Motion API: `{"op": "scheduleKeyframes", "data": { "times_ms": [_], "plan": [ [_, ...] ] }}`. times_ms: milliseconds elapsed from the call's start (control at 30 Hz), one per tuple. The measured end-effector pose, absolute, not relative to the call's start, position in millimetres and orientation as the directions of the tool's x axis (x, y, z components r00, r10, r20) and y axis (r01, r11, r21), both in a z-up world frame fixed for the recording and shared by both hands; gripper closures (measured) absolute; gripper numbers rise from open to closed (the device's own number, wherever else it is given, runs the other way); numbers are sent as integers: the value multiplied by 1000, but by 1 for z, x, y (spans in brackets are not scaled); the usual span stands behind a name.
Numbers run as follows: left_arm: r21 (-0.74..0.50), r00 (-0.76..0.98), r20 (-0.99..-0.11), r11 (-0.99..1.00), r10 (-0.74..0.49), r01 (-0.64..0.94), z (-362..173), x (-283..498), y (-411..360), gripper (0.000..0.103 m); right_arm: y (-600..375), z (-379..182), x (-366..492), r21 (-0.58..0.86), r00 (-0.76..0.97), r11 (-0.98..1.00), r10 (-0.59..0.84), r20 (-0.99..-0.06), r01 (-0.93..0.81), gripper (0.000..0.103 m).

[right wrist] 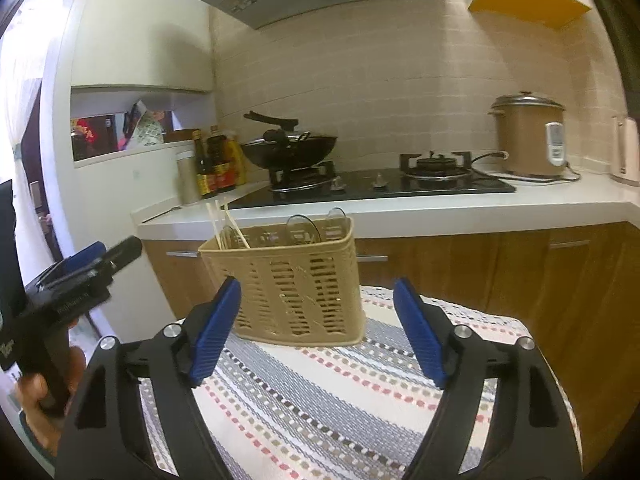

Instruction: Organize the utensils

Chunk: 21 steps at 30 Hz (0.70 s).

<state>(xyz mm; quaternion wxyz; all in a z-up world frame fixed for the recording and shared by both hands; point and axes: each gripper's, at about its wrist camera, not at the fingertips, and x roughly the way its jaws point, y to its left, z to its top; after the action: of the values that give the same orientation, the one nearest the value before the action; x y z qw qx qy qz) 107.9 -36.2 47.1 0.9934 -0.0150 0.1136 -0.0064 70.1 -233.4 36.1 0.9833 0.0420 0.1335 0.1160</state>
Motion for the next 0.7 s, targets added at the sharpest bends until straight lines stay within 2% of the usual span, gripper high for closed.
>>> {"op": "scheduleKeyframes", "data": {
  "times_ms": [67, 267, 500, 700],
  "plan": [
    [-22, 977, -214, 1000, -7, 2, 41, 104, -43, 15, -230, 33, 64, 77, 954, 979, 200, -224, -188, 21],
    [-14, 978, -208, 1000, -1, -2, 30, 101, -55, 12, -228, 26, 60, 27, 975, 992, 123, -183, -120, 16],
    [-24, 970, -237, 999, -45, 40, 15, 103, -65, 11, -240, 21, 59, 16, 986, 999, 49, -162, -47, 15],
    [16, 942, -308, 989, -133, 145, 2, 109, -86, 11, -251, 16, 71, 38, 974, 999, 26, -224, -18, 12]
  ]
}}
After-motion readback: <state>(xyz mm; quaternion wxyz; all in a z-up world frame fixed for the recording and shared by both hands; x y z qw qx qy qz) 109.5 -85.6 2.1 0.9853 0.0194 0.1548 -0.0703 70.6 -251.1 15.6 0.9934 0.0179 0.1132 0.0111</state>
